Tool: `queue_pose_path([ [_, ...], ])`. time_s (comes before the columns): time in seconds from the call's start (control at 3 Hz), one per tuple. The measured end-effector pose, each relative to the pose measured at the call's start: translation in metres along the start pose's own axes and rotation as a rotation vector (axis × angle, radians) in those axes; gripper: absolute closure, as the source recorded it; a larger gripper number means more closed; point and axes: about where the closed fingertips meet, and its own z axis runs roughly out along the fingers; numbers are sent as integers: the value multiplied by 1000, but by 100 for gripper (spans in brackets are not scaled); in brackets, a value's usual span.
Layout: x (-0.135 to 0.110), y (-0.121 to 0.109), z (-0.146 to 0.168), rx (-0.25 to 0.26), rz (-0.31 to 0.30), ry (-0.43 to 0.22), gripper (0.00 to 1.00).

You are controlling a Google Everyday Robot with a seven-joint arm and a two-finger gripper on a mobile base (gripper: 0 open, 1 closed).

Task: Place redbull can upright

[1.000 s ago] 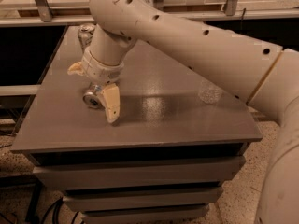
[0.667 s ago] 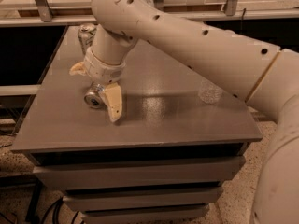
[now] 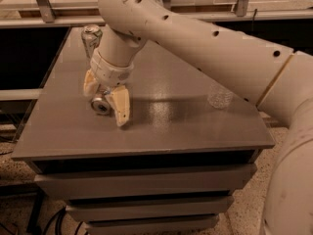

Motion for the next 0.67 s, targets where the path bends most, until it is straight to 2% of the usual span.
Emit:
queue_pose_path([
  [0.67, -3, -3, -7, 0, 0, 0, 87],
])
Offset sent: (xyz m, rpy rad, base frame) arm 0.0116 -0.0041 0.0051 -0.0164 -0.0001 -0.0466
